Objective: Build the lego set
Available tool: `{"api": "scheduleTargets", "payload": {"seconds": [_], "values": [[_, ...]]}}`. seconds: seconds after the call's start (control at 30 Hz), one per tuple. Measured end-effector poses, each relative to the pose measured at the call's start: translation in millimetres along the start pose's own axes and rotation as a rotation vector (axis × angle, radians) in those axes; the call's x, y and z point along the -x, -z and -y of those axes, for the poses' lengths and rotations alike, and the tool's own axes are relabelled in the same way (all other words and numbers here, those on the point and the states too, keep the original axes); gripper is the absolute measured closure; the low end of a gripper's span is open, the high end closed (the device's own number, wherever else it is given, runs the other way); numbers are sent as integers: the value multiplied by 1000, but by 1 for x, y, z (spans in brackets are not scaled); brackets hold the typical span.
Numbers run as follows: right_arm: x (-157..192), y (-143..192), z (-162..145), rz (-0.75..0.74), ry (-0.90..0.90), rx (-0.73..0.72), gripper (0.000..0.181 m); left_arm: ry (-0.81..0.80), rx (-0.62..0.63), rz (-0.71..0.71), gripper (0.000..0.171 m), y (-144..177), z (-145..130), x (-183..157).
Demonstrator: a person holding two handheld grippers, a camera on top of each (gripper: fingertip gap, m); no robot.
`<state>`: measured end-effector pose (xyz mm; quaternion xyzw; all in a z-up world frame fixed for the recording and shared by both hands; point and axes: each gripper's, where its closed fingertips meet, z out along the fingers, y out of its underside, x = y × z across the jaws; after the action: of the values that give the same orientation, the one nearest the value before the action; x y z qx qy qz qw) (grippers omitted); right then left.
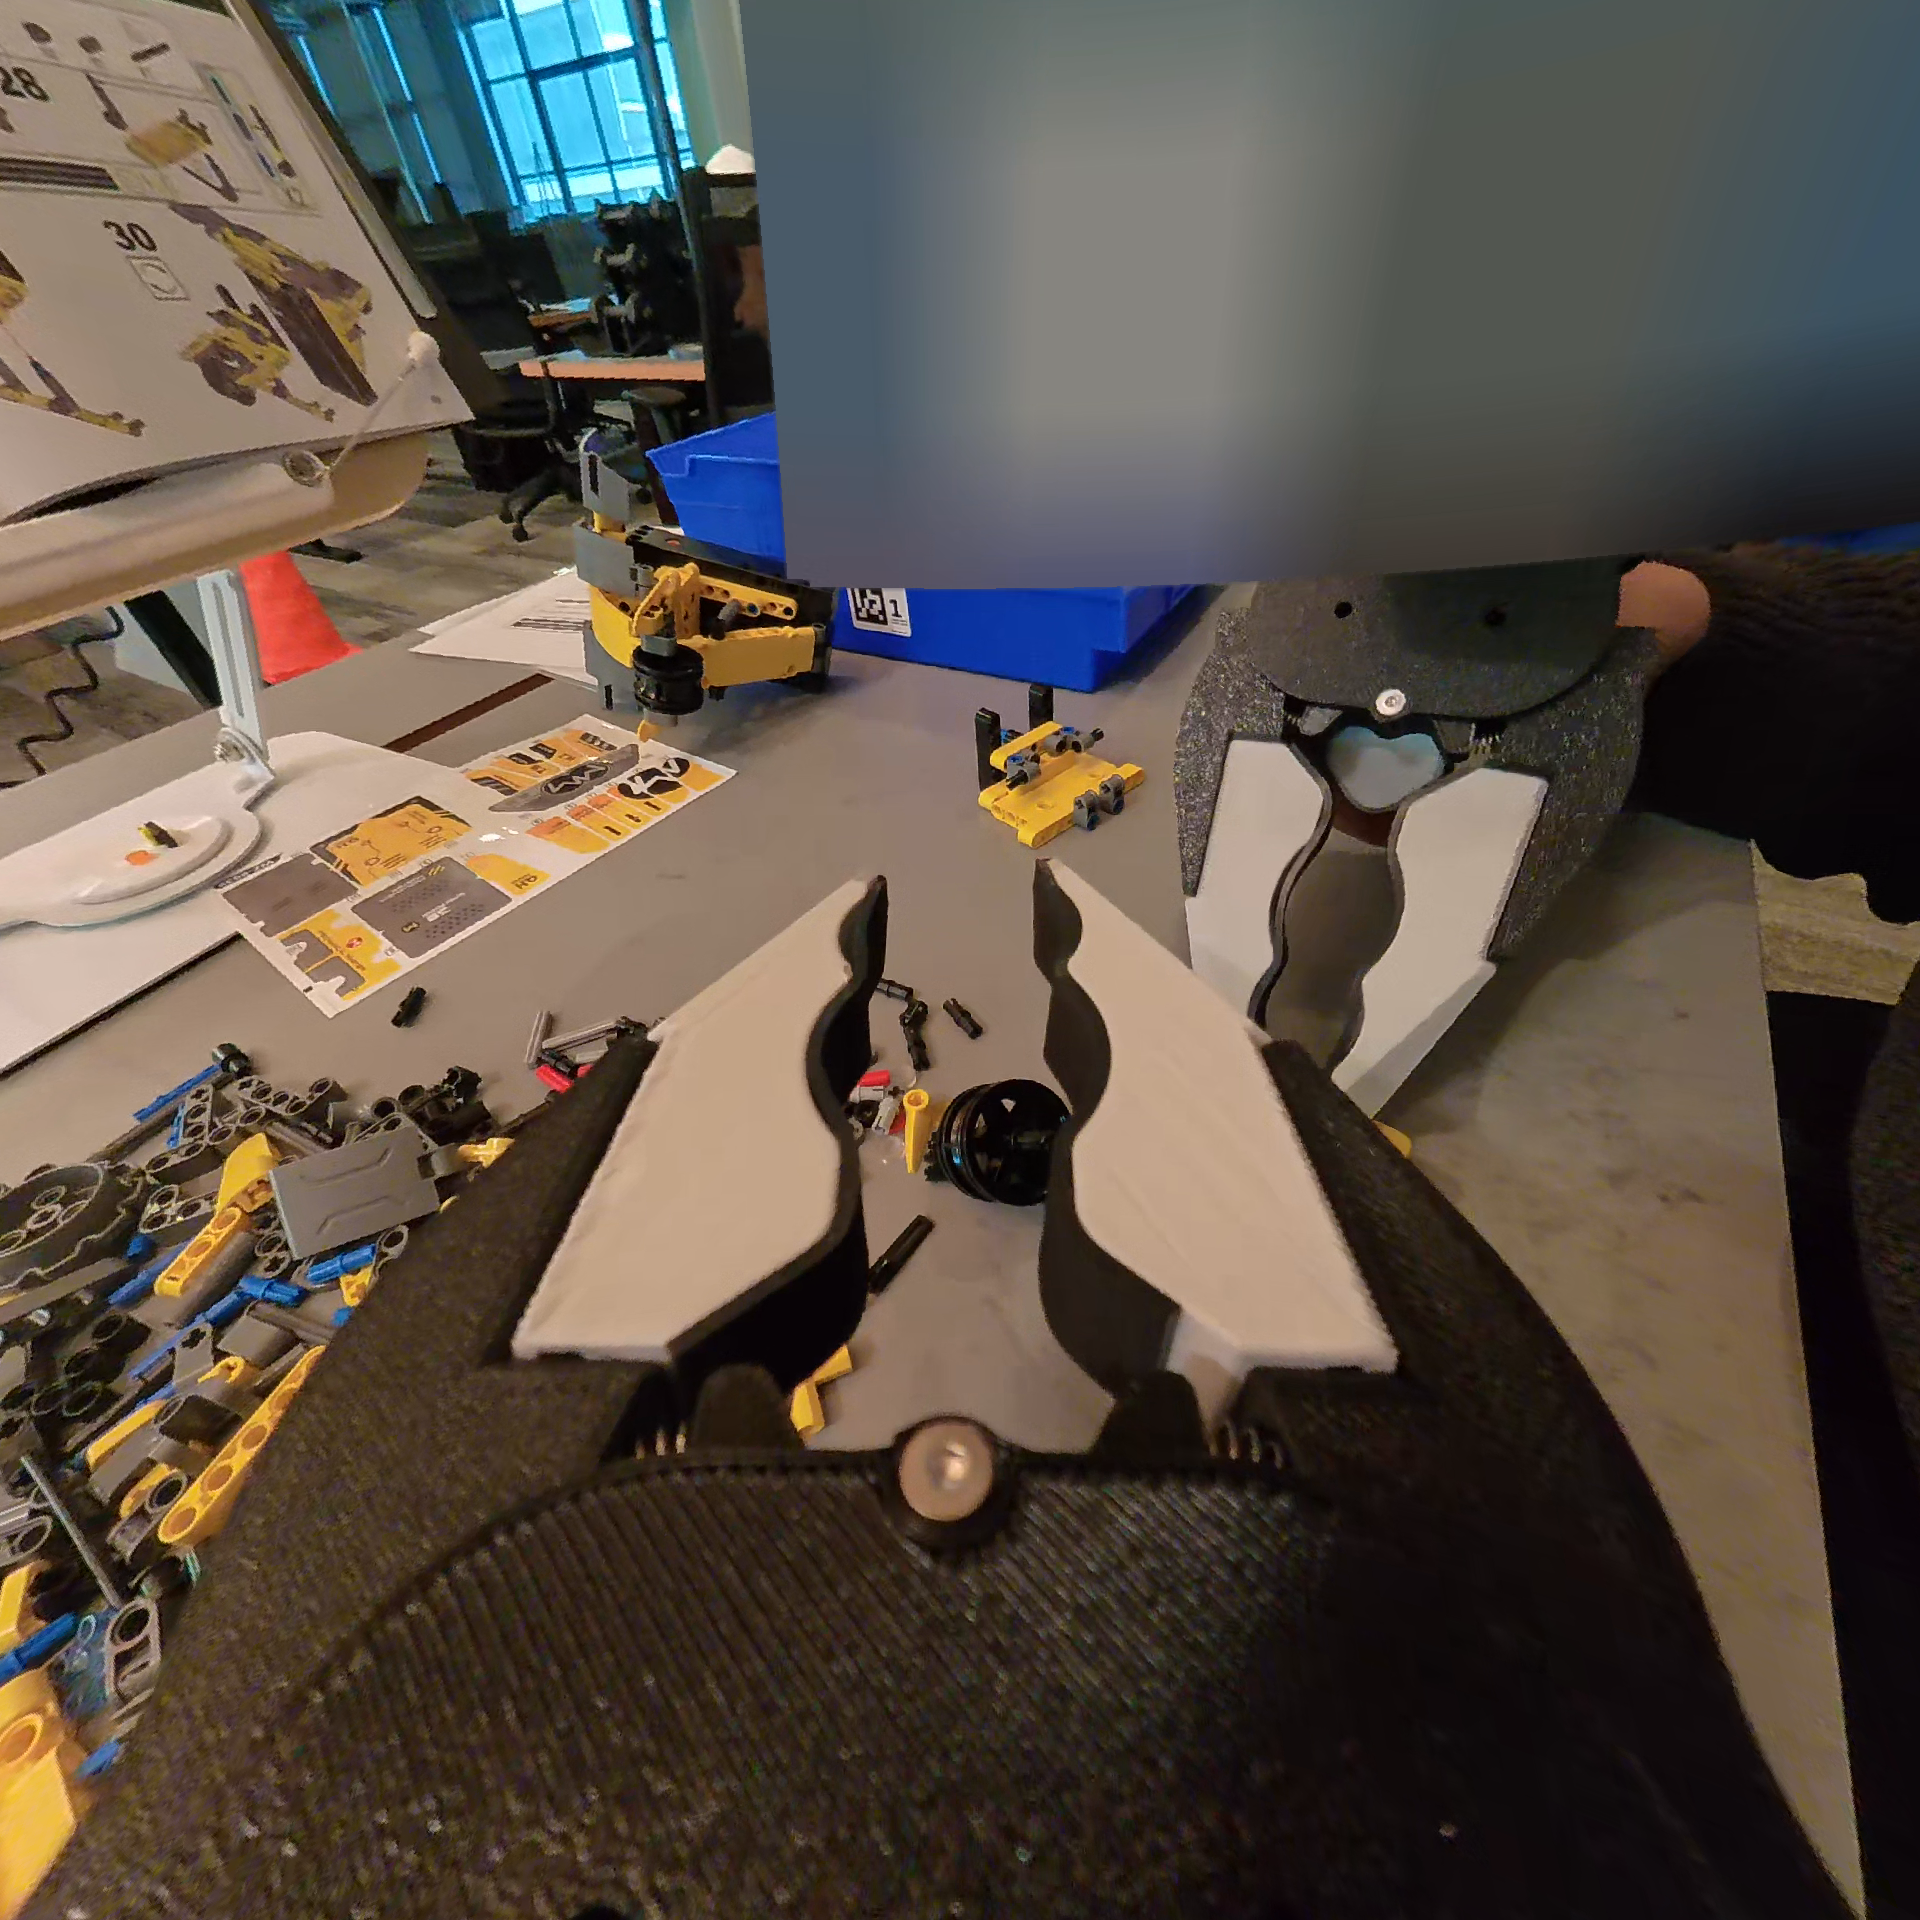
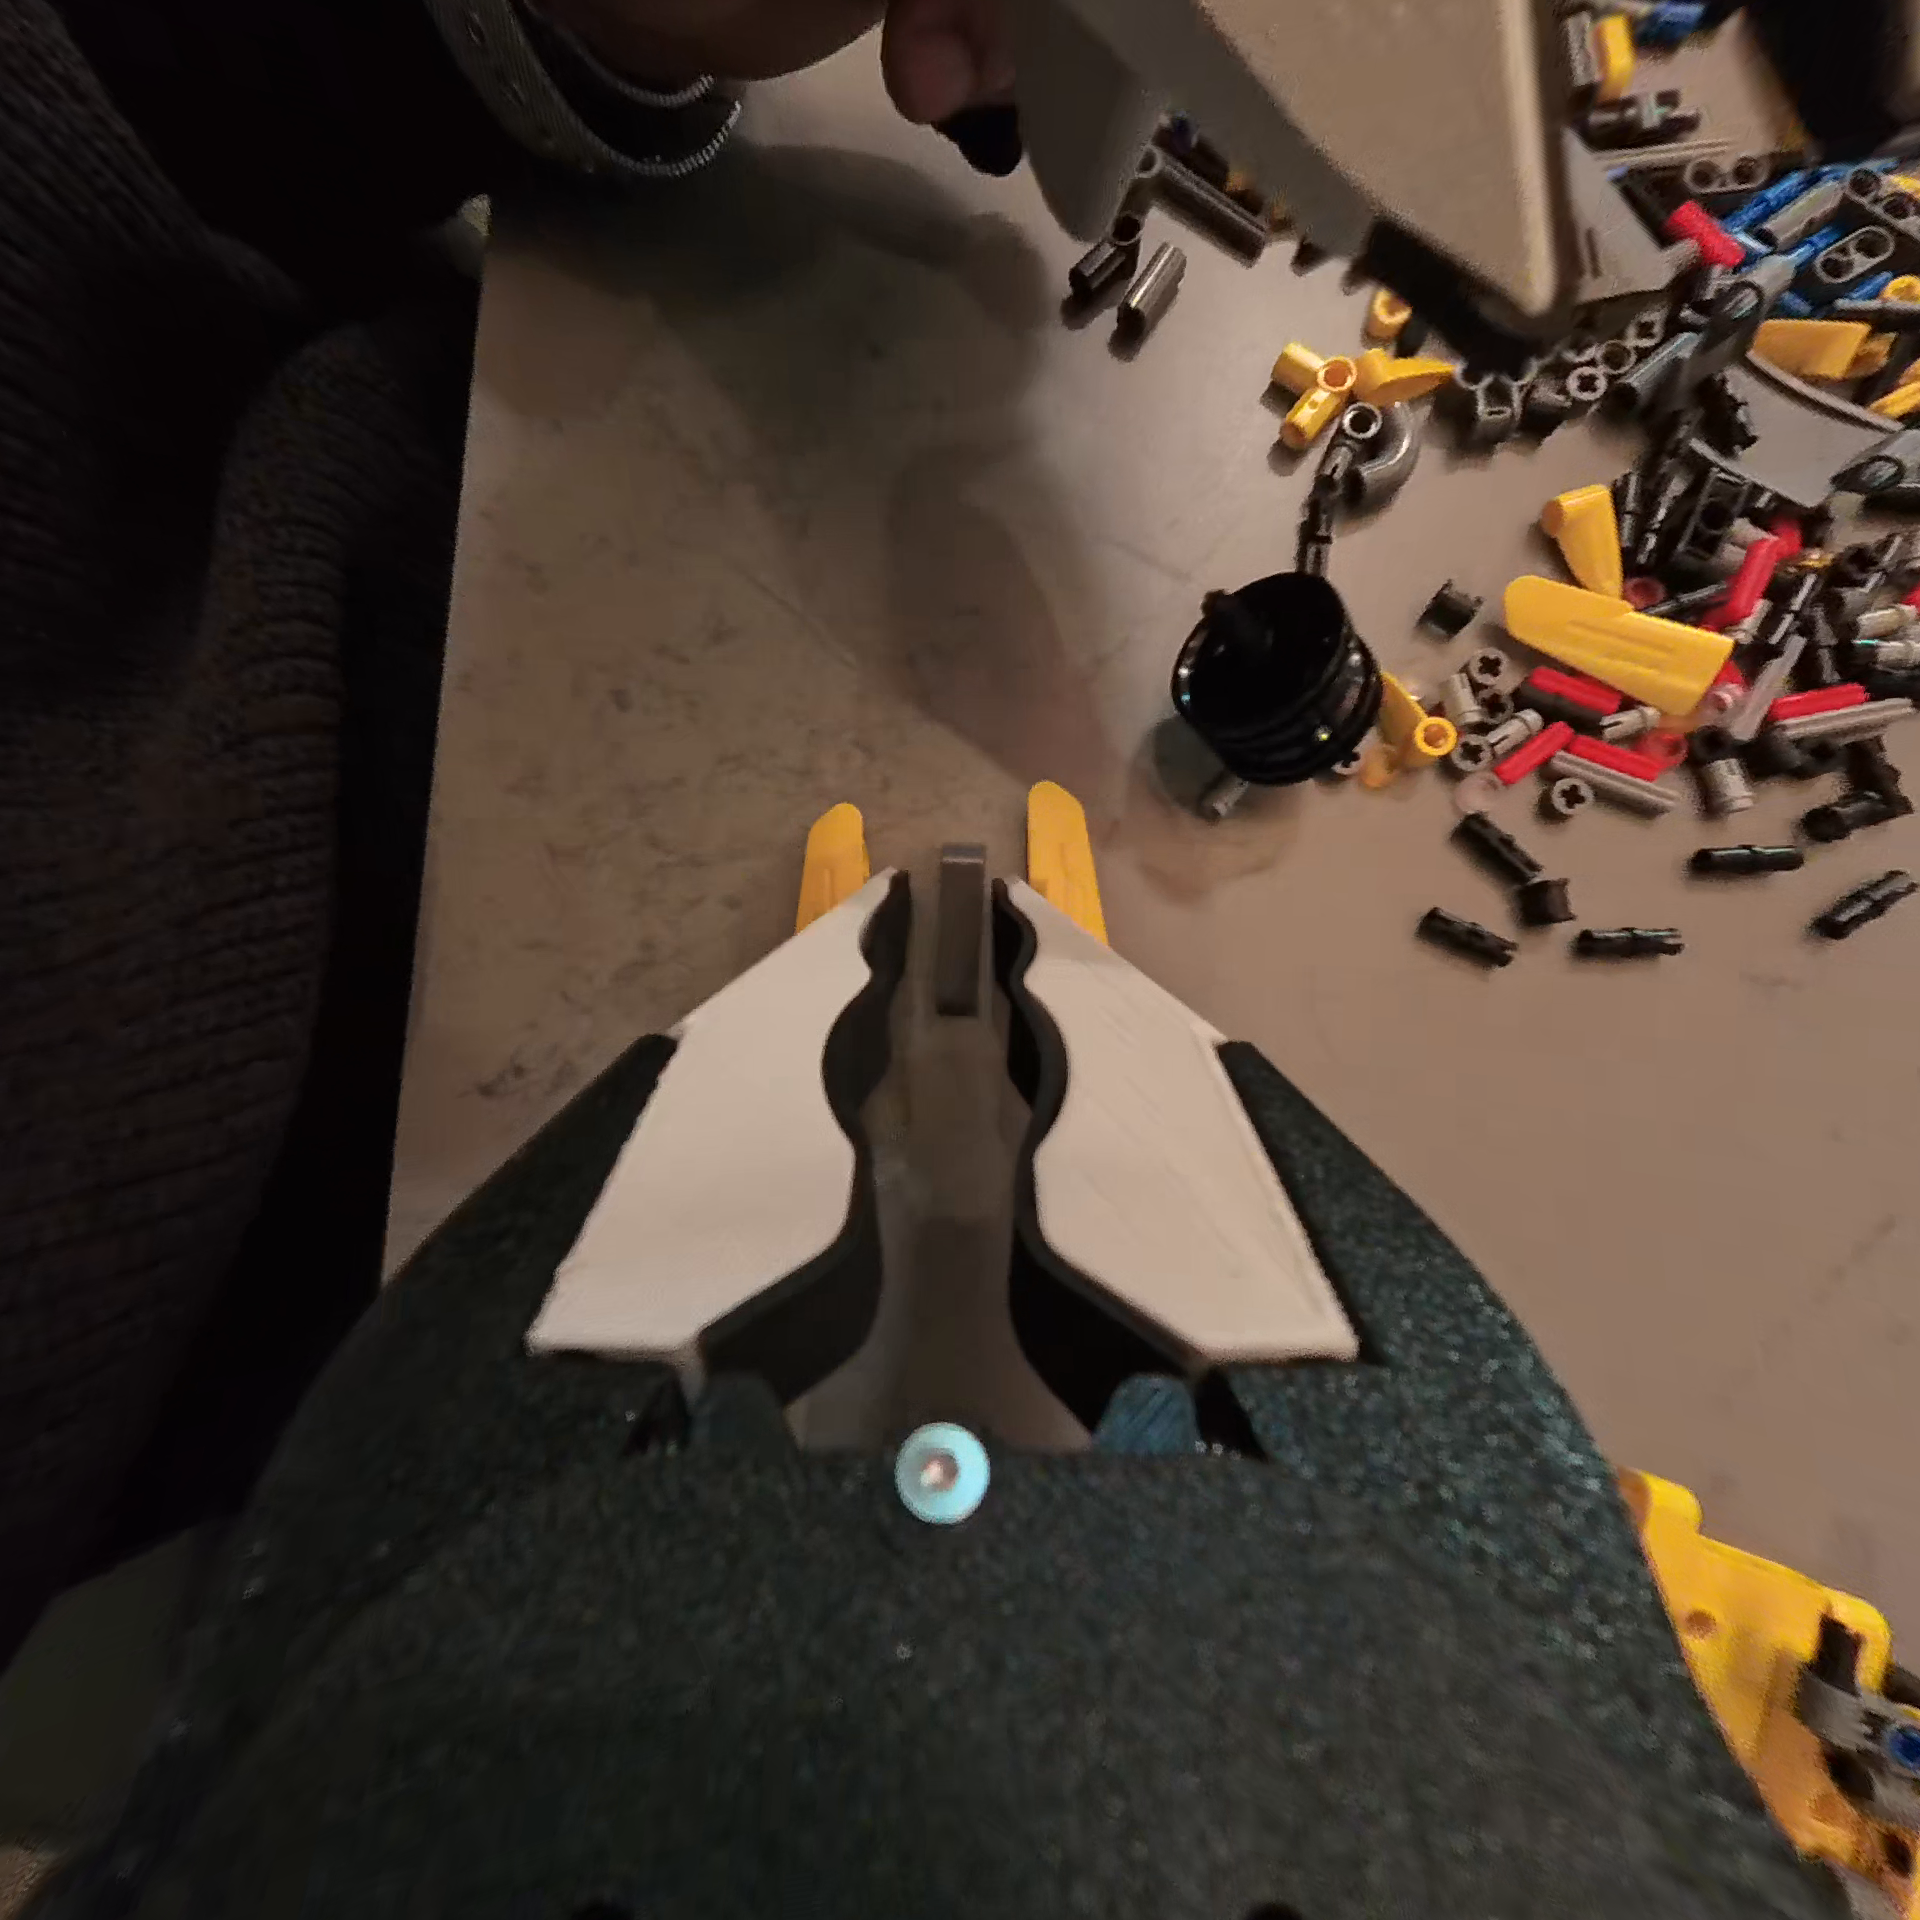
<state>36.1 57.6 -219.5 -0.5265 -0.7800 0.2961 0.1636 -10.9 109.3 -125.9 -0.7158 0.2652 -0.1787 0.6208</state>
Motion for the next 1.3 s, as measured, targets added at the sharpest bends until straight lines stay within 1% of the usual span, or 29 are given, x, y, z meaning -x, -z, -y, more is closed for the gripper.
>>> {"api": "scheduleTargets", "payload": {"seconds": [0.17,0.33,0.4,0.67,0.73,0.83,0.9,1.0,1.17,1.3], "values": [[-2,6,3,21,-34,-38,167,-2,2,-3,146,0,0,-1],[1,5,4,41,-30,-45,170,-1,1,-3,146,0,0,-1],[0,3,3,27,-17,-39,173,-1,0,-2,146,0,0,-1],[0,6,6,4,18,-51,174,0,3,-1,146,0,0,-1],[-7,12,8,-37,22,-69,173,0,2,0,146,0,0,0],[-33,30,3,-189,29,-68,174,2,1,1,146,0,0,0],[-50,40,-7,-301,54,-27,174,5,2,1,146,0,-1,0],[-63,47,-22,-407,101,35,174,8,6,2,146,-1,-2,1],[-69,46,-42,-470,149,131,173,7,23,8,147,-4,-5,2],[-61,43,-41,-437,170,107,172,6,31,15,147,-5,-6,4]]}}
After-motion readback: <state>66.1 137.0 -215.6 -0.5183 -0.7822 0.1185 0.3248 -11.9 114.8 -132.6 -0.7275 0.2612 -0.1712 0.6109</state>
